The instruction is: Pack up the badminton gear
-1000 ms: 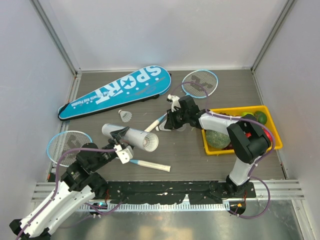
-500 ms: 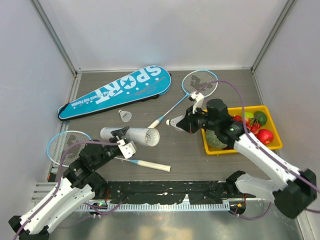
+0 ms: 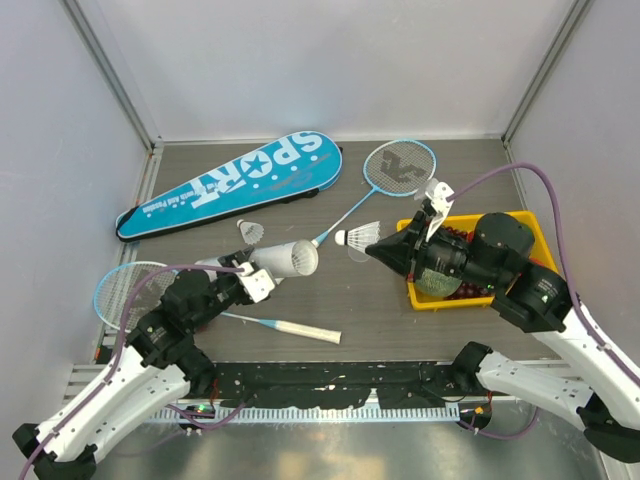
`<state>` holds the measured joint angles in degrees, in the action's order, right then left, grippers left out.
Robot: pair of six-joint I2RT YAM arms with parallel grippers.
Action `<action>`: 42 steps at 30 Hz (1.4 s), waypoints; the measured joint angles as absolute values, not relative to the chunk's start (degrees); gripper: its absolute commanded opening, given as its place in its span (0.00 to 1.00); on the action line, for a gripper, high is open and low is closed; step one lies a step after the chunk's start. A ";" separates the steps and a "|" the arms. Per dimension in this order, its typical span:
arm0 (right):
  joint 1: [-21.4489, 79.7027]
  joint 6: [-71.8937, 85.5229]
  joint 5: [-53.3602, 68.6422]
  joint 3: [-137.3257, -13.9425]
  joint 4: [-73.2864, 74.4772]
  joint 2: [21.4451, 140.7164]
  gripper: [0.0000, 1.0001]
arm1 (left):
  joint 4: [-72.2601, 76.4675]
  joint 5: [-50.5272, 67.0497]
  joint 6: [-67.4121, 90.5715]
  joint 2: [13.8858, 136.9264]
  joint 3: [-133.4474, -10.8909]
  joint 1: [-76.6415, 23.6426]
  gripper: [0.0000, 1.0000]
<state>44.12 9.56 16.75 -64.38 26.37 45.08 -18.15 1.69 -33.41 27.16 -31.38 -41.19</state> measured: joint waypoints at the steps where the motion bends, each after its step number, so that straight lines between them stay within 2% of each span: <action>1: 45.58 9.47 16.21 -65.63 27.07 45.52 0.05 | -18.37 1.52 -33.41 27.31 -31.38 -41.19 0.00; 9: 55.07 9.28 10.07 -70.94 30.02 49.71 0.05 | -19.18 1.15 -33.50 27.64 -31.38 -41.19 0.00; 18: 61.04 9.17 5.04 -72.51 32.27 57.23 0.05 | -19.18 1.72 -33.74 27.64 -31.38 -41.19 0.00; 42: 67.68 8.91 -0.38 -78.43 29.82 70.96 0.05 | -19.16 3.09 -35.00 26.39 -31.27 -41.19 0.00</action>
